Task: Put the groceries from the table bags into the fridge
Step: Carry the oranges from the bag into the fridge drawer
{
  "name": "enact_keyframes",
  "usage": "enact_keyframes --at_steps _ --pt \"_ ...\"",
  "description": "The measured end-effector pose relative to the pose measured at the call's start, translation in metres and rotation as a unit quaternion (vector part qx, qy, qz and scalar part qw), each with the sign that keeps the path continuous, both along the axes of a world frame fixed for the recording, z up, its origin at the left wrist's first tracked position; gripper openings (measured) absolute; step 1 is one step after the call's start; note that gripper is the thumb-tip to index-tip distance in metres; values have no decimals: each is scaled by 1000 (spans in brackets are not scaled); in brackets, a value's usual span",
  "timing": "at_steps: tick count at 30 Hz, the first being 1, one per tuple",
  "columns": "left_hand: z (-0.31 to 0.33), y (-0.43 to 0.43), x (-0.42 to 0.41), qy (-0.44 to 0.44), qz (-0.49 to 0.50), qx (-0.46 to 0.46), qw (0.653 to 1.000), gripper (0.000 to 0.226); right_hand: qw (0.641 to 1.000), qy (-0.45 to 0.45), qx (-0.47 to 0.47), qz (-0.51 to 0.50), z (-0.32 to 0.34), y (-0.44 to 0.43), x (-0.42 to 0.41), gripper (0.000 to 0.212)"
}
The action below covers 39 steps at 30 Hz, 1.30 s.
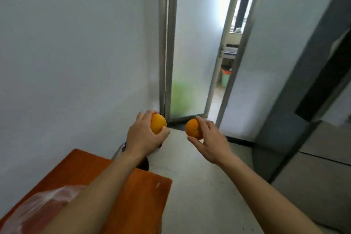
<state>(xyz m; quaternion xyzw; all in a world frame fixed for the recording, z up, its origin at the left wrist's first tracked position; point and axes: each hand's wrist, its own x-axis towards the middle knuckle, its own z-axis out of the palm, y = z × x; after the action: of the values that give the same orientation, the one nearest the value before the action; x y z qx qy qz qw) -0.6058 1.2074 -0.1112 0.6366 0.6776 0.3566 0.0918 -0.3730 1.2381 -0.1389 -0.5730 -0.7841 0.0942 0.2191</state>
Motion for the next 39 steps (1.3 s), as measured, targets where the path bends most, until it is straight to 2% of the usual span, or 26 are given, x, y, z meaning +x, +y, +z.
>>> enact_keyframes --at_steps 5,8,11,16,22,26,32,39 --pt "49 14 174 3 -131 85 988 65 987 55 65 -135 44 -30 182 80" --pt "65 6 281 8 -192 121 974 73 972 69 97 -205 62 -62 295 77" --pt "79 -6 389 10 -240 152 959 78 958 82 119 -247 77 -94 404 72" --pt "96 -22 536 16 -308 180 934 70 931 102 147 -319 100 -135 546 68" --pt "97 -8 657 22 -353 189 916 71 909 73 171 -372 108 -147 652 73" --pt "97 16 731 5 -375 189 907 71 895 86 175 -401 104 -130 712 78" --pt "105 85 840 -33 -390 221 893 70 891 49 194 -408 115 -62 803 81" --pt "150 189 954 -72 -372 220 899 70 891 28 220 -395 164 36 902 81"
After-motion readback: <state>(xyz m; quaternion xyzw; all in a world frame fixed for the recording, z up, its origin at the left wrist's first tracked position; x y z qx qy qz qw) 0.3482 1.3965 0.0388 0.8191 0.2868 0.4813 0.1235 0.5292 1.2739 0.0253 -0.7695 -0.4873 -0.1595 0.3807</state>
